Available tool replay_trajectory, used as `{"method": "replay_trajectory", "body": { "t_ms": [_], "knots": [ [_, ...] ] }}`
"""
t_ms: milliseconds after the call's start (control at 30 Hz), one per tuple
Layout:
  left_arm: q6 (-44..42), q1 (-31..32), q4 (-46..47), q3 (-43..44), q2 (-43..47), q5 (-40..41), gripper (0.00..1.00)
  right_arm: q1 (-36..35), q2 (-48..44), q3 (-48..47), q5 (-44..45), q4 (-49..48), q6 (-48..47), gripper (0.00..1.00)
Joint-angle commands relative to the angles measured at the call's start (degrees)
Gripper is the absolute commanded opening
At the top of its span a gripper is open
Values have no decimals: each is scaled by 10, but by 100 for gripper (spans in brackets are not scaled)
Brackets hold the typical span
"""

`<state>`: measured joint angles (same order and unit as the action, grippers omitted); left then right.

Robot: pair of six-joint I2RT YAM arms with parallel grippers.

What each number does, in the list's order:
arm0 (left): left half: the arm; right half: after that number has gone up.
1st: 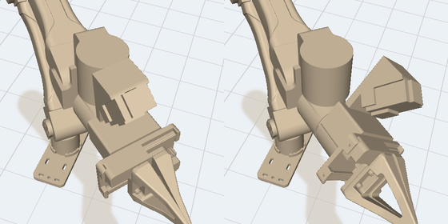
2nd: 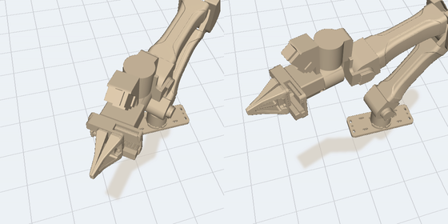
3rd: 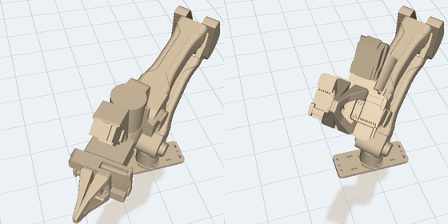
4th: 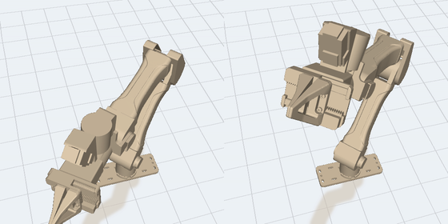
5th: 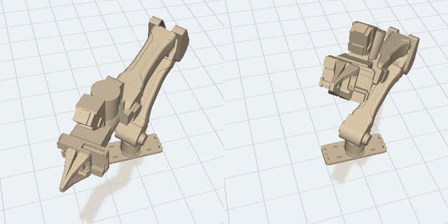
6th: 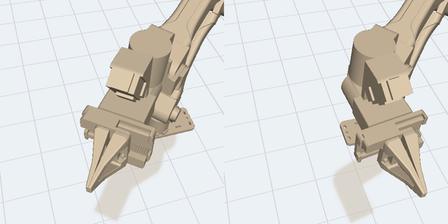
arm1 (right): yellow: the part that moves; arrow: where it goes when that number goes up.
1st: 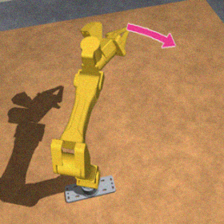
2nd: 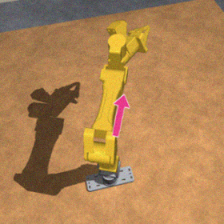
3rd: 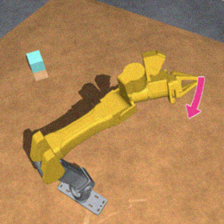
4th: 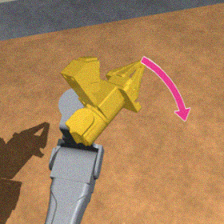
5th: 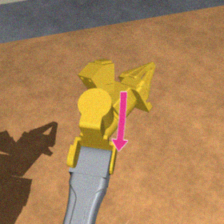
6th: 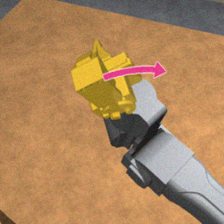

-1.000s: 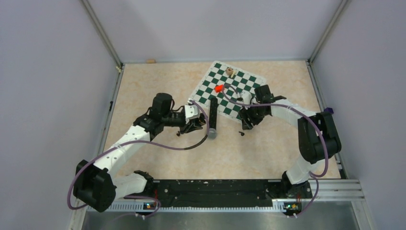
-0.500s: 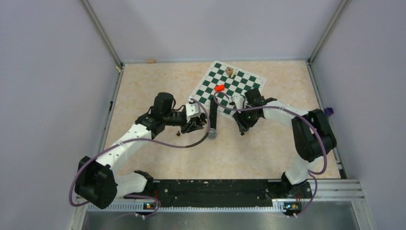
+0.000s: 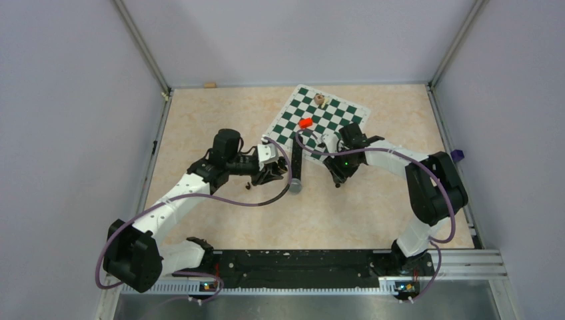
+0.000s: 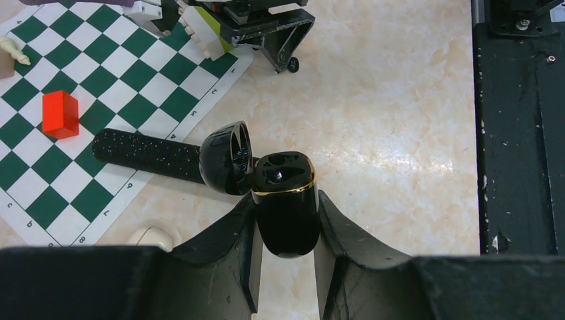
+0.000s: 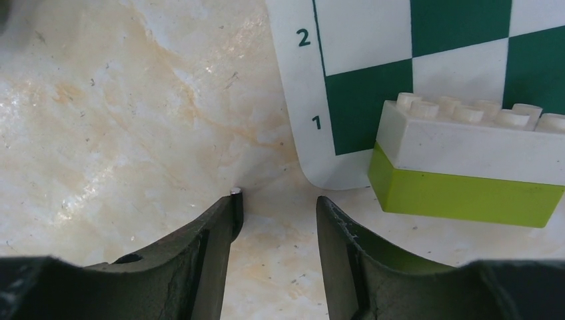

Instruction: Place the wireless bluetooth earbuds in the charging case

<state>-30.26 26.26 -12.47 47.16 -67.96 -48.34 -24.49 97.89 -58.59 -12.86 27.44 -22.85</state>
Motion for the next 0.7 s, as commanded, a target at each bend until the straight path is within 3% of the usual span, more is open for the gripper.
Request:
{"method": "replay_trajectory", "body": {
  "t_ms": [0,167,667],
  "knots": [
    [2,-4,27,-5,11,-11,0,-6,-20,-15,-43,41,-17,49],
    [3,-3,27,-5,12,-11,0,-6,-10,-30,-141,89,-37,48],
    [4,-7,27,-6,17,-16,0,-7,-16,-40,-192,109,-48,48]
  ]
}}
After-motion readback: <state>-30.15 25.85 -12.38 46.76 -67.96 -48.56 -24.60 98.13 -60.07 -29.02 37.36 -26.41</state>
